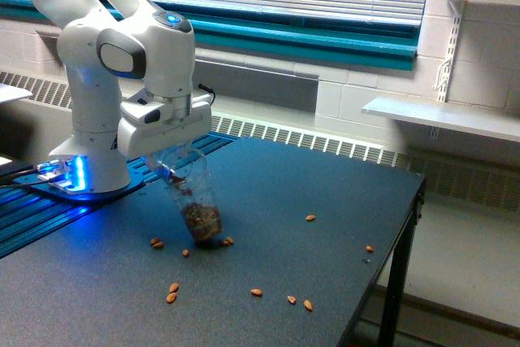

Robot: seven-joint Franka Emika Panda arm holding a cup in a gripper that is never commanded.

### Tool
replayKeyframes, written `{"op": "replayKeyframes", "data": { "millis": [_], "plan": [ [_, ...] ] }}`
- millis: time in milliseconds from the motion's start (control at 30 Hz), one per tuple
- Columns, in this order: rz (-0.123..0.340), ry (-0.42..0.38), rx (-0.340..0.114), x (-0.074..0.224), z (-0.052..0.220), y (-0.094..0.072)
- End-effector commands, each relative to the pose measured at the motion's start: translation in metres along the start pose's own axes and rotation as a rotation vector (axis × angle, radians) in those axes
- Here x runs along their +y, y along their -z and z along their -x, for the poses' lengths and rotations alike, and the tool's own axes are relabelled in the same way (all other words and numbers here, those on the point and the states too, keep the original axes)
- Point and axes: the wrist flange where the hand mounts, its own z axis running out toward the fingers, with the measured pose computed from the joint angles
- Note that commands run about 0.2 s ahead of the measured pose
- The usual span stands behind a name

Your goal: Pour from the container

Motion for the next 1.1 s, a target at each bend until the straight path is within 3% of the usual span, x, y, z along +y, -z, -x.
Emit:
{"op": "replayKeyframes", "data": {
  "millis": [33,733,1100],
  "plan": [
    [0.014,0.008,-0.006,0.0109,0.0050,-0.0080],
    [-0.011,0.027,0.015,0.0127,0.0045,-0.0004],
    [0.020,0.000,-0.001,0.0144,0.0070,-0.0046]
  ]
}}
